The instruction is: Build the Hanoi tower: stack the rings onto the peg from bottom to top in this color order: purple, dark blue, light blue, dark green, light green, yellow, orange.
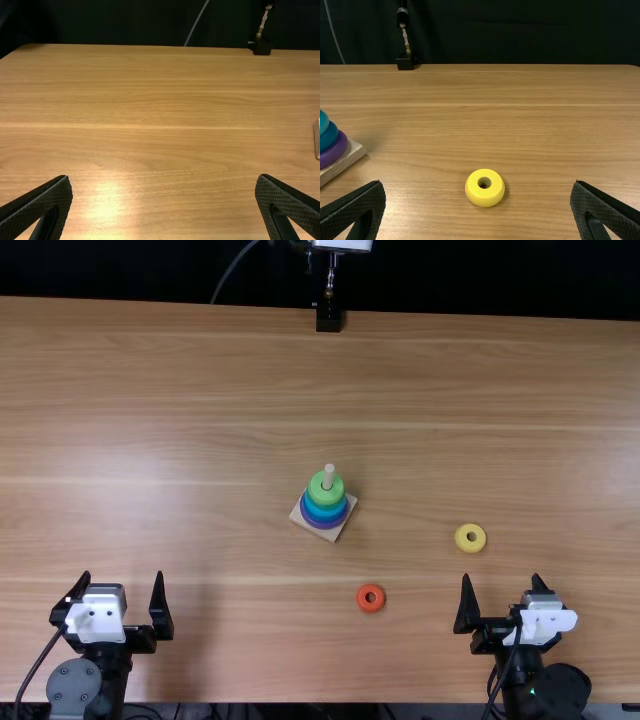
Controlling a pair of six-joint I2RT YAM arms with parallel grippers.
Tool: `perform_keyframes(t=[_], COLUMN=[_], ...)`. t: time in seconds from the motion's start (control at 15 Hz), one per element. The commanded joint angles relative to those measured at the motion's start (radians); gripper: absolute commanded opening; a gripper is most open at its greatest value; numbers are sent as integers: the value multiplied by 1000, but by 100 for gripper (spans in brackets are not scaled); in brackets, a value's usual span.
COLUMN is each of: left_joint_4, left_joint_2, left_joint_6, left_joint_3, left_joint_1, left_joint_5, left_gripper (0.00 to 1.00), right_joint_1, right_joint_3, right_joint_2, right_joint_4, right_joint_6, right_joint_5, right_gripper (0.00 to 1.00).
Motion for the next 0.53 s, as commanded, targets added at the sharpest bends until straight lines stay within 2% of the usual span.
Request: perform_keyframes(t=[0.0,0.47], left_joint_4=[-75,-116], left_joint_2=[-12,-12], left_joint_6=[15,11], left_joint_3=[-97,-97], left_joint_1=[1,-3], left_joint_5=[1,-1], left_gripper=[100,100], right_joint_1=[-11,-11], right_joint_3=[-69,-67], right_joint_2=[-13,-13], right_joint_4=[-57,-57], right_joint_6=[-7,-9], right_joint_5=[-12,-12], right_gripper=[100,100])
